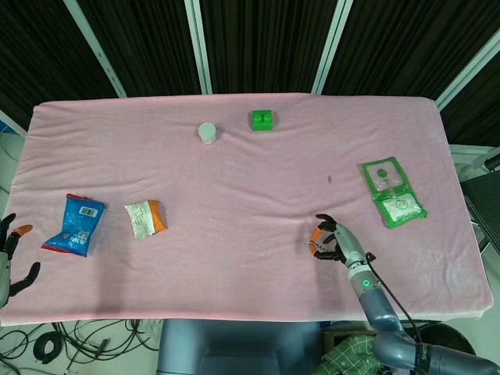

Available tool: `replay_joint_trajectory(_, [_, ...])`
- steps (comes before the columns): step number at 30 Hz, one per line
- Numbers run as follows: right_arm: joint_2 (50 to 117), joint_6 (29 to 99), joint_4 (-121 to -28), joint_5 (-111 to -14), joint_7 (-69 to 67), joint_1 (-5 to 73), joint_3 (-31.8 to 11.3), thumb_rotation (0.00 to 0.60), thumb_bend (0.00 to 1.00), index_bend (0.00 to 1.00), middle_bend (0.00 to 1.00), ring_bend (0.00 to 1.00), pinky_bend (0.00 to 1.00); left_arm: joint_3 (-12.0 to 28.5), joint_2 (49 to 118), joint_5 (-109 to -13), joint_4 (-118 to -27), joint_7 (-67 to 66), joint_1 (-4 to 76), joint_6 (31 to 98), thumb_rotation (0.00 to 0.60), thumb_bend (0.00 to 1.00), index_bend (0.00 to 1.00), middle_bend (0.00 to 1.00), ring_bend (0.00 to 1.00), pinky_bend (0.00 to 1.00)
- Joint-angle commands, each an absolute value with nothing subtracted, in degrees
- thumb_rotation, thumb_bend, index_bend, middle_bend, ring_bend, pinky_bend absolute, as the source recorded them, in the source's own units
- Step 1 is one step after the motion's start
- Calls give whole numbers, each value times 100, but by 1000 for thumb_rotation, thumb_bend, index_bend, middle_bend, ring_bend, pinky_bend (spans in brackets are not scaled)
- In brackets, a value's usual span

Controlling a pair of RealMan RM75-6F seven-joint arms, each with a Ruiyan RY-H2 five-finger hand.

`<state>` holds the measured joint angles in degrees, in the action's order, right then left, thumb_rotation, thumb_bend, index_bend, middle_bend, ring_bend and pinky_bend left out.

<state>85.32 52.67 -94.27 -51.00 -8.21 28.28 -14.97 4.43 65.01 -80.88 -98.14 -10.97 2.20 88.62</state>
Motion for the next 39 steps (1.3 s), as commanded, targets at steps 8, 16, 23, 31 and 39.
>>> replay_joint_trajectory(8, [8428,5267,-9461,-4918,-666,3022,-1741,600,384,611,113,155,383,460,6486,-8070,-9804,-1063,214,8870,600,298,245,43,0,0])
replay_joint_trajectory(16, [8608,4899,-8805,-4534,-591,3523,-2119,600,383,611,113,154,383,525,6482,-7964,-9776,-1044,199,8903,600,298,245,43,0,0])
replay_joint_trajectory(23, [8954,4409,-7746,-4230,-704,4134,-2531,600,384,611,113,154,383,614,6481,-7783,-9755,-1062,188,8914,600,298,245,43,0,0])
replay_joint_trajectory(31, [9586,3763,-6181,-4200,-1107,4766,-2812,600,384,611,112,154,383,687,6511,-7634,-9732,-1143,194,8920,600,298,245,43,0,0])
replay_joint_trajectory(39, [10165,3375,-4839,-4588,-1787,5161,-3010,600,384,611,113,154,383,737,6551,-7521,-9713,-1233,208,8915,600,298,245,43,0,0])
